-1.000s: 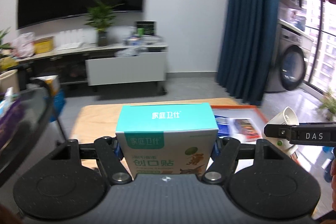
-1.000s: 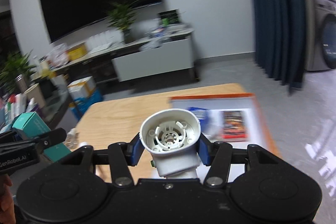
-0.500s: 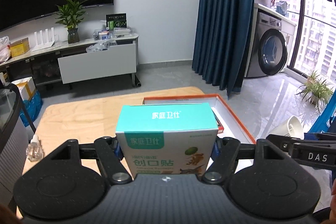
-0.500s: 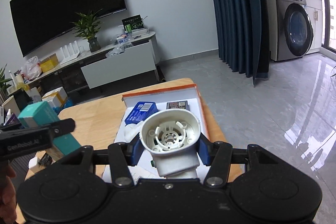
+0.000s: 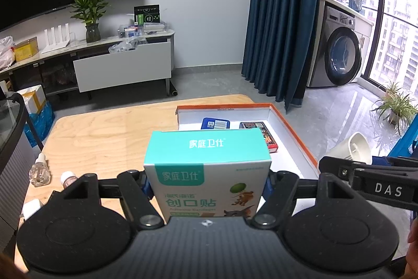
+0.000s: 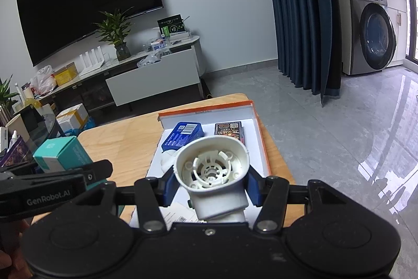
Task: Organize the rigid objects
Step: 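Carry the teal box and white diffuser with both tools over the white box, then hold the teal box and white diffuser above the white box with both tools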
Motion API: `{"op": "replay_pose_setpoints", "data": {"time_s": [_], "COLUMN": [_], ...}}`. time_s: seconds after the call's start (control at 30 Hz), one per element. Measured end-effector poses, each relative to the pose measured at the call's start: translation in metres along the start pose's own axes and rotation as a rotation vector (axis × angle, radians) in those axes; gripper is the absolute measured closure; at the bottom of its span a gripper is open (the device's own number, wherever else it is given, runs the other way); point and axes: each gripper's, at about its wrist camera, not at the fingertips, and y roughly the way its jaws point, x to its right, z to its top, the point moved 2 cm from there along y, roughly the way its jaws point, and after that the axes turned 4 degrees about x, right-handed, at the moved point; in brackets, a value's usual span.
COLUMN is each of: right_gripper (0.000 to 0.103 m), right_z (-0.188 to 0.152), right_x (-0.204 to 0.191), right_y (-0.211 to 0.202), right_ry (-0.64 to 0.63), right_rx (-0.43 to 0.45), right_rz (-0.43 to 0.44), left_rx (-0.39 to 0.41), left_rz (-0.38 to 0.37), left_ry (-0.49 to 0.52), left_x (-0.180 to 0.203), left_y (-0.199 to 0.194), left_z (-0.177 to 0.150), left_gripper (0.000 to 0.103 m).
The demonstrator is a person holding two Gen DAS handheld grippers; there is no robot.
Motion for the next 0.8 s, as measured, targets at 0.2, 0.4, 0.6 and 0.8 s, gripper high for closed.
{"op": "replay_pose_setpoints", "data": {"time_s": [0.2,0.4,0.6,0.8], "right_gripper": [0.04,0.04,0.04,0.04], "right_z": [0.0002,-0.0006,-0.0006,-0.0024], "right_x": [-0.0036,-0.0058,-0.008,-0.0106], "right_y": [0.0028,0.0042,0.0053,0.0077], "right_ry": [-0.006,-0.01,-0.015,-0.018], "right_rx": [-0.005,-0.009,-0.016,-0.023], "right_rz": [0.006,0.011,0.009,0.01], "left_rx": [-0.005,-0.014,-0.014,-0.021], "left_rz": [-0.004,-0.003,-0.006,-0.009], "left_ry": [-0.008,-0.016,-0.02,-0.03], "left_x": [0.0017,0.004,0.004,0.0016], "left_y": [-0.0008,-0.0011,-0.0015,0.0], "left_z": [-0.0014,-0.0036,-0.0046,-0.0048], "left_gripper": [0.031,0.031,0.031,0.031]}}
